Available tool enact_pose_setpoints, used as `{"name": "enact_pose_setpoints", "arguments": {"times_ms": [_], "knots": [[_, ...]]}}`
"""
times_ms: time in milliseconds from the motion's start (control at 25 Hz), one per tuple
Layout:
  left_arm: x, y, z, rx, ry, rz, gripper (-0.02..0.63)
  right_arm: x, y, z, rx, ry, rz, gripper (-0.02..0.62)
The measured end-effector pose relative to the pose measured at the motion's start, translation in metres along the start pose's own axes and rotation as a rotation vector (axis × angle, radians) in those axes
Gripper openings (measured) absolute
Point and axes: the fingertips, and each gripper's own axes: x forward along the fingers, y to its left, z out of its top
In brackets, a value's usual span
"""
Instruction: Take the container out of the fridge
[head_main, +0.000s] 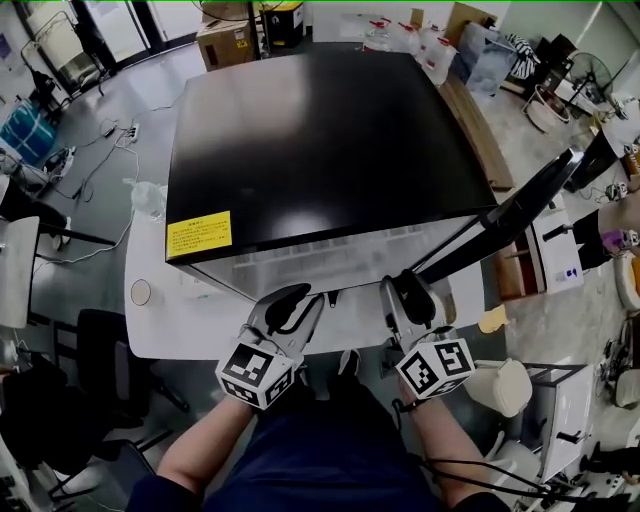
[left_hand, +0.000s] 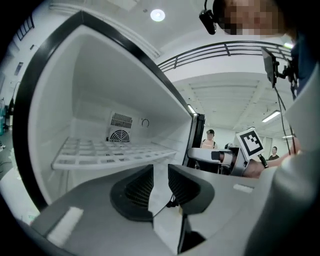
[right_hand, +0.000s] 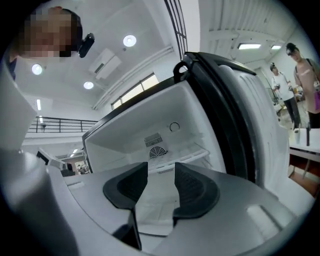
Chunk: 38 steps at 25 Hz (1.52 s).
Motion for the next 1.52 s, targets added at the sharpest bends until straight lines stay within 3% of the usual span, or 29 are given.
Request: {"name": "enact_pose_setpoints", "arguments": {"times_ms": [480,760,1000,1240,1360,1520], "knots": [[-0.02,-0.021,0.058,0.093,-0.143,-0.001,0.092,0.006,0.079,0.027,-0.255,-0.035,0.192,0.07],[-0.026,-0.023,0.084,0.136,-0.214,0.008,0.092,0.0,0.105,0.038,-0.393,-0.079,0.23,0.025],[-0.03,-0.035,0.086,0.196,-0.177,-0.001,0.092,-0.005,0.119,0.043,-0.473,-0.105,0.25,0.006],[-0.029,-0.041,0.09,0.188,-0.175,-0.033,0.073,-0.004,0.121,0.048,-0.484,-0.103,0.255,0.006],[-0.028,-0.038,0.09,0.183,-0.183,-0.024,0.03,-0.002,0.119,0.047,-0.473,-0.097,0.252,0.006],[-0.026,-0.031,0.085,0.18,-0.182,-0.011,0.025,0.002,0.116,0.043,-0.458,-0.09,0.248,0.006]]}}
